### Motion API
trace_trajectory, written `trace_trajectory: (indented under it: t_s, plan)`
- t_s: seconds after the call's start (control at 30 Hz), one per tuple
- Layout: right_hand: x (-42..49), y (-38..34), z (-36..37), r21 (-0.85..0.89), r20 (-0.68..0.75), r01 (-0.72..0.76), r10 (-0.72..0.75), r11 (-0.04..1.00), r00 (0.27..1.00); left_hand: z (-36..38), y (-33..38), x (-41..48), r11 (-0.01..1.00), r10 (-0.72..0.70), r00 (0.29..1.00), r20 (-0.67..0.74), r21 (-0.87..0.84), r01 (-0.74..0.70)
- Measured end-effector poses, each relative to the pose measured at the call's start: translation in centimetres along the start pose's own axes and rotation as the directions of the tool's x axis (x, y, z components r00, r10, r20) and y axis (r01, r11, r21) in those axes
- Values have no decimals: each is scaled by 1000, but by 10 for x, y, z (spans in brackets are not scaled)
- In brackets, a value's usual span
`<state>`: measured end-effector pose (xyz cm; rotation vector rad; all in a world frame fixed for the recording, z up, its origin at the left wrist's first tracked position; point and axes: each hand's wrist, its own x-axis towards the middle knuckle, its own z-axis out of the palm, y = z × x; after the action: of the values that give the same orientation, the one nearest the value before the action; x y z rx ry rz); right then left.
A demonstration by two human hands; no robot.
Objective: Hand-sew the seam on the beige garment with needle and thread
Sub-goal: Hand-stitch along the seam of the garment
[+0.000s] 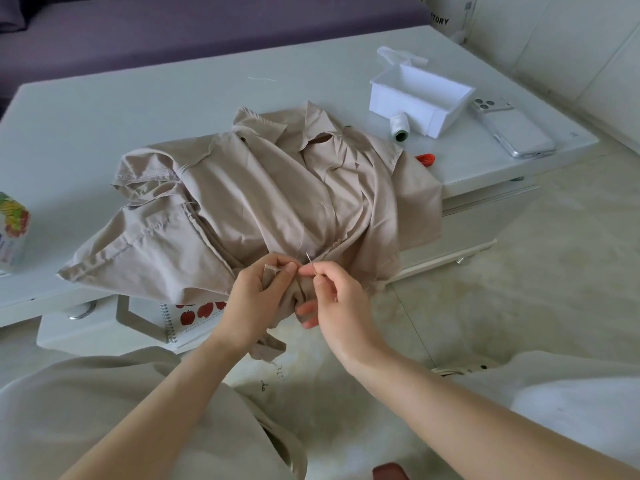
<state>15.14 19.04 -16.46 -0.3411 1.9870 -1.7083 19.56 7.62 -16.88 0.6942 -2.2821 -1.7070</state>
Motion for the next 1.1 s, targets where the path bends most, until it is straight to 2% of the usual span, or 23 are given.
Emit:
trace_trajectory:
  t_s: [0.13,0.23,0.33,0.47,0.6,0.7,0.8,1.1]
  plan:
    - [7,-2,-4,22,-13,-48,48,999,999,-6,1,2,999,7,1000,7,-43,-7]
    - [12,0,-11,-46,-33,-67,65,997,997,-10,4,0,999,9,998,60,-36,-7]
    - [15,2,-16,-94,-43,-35,31,995,999,-14,5,-1,1000,3,993,121,20,-6]
    - [18,1,-21,-103,-53,4,-9,995,999,-14,1,-1,991,-55,990,127,131,39]
    - [18,-1,-20,-59,-65,26,-30,998,997,-13,0,-2,993,-102,992,78,67,97]
    - [17,-1,-21,-23,-77,5,-6,1000,997,-14,-3,-1,997,-80,996,38,-2,80]
    - [16,-1,-22,-86,-57,12,-16,996,998,-13,-1,-1,997,-29,1000,12,-64,30]
    - [15,-1,-24,-301,79,12,12,954,997,-7,3,-4,979,-25,1000,6,-202,26]
